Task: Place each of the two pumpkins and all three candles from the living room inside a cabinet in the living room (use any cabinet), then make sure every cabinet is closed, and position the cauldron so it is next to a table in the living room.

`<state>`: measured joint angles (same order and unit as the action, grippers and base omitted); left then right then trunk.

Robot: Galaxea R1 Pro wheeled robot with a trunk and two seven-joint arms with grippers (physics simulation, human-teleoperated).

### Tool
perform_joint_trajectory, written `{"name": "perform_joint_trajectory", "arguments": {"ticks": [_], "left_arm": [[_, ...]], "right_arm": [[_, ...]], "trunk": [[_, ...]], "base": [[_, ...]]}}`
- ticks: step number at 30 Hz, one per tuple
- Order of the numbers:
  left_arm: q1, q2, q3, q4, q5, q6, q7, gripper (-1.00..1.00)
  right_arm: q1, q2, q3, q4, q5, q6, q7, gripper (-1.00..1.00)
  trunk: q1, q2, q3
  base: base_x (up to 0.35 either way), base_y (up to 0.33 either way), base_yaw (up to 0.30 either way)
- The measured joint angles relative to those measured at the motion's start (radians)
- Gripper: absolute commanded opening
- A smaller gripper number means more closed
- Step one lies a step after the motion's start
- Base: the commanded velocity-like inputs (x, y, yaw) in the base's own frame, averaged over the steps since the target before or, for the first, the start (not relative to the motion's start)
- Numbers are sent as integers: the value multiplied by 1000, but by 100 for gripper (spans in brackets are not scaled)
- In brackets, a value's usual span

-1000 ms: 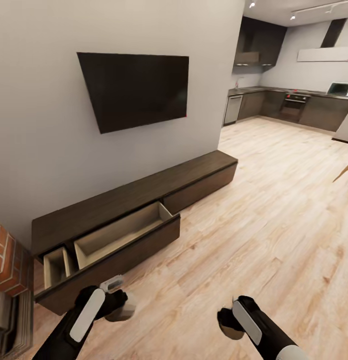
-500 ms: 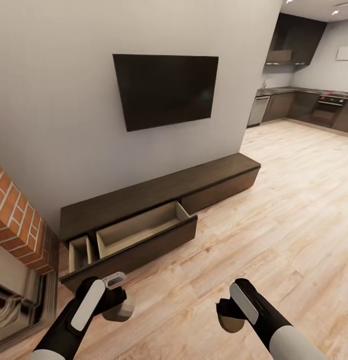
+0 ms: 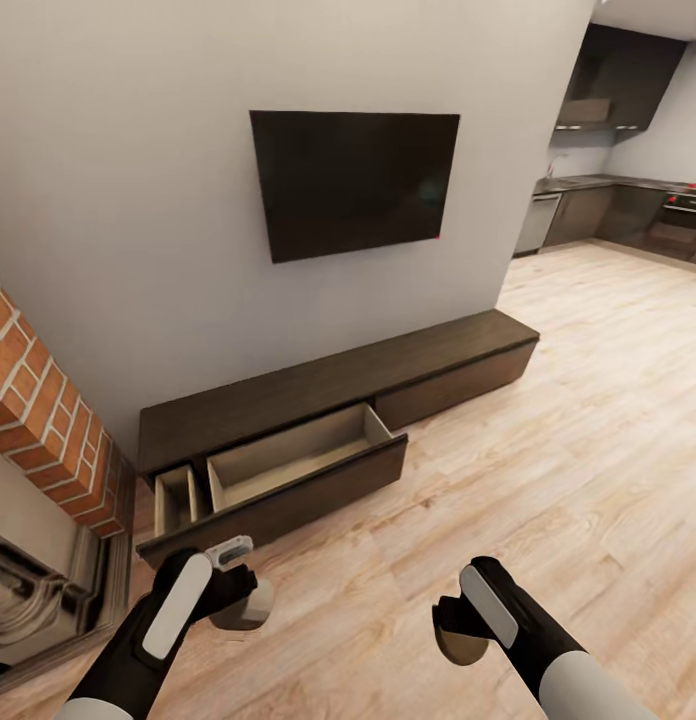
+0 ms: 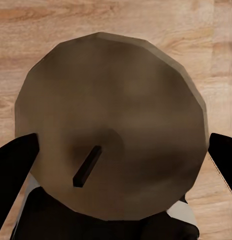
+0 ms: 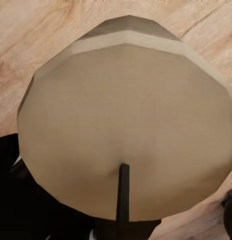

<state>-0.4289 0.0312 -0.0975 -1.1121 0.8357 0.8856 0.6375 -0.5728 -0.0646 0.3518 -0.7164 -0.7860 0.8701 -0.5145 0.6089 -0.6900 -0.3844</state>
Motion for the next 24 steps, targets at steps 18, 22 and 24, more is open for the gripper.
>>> {"name": "perform_joint_trajectory", "arguments": {"ticks": [18,22,24], "left_arm": [[0,-2,-2,-21,0,2,1,-100],[0,-8,-3,-21,1,2,1,-100],[0,-9,-3,-21,0,2,1,-100]], "right_arm": [[0,2,4,-33,12,2,-2,-100],[0,2,6,-33,13,2,-3,-100],[0,2,6,-33,13,2,-3,-100]], "trunk": [[0,0,1],[0,0,1],[0,0,1]], "base": [[306,-79,99],[278,-181,270],[273,-188,273]]}}
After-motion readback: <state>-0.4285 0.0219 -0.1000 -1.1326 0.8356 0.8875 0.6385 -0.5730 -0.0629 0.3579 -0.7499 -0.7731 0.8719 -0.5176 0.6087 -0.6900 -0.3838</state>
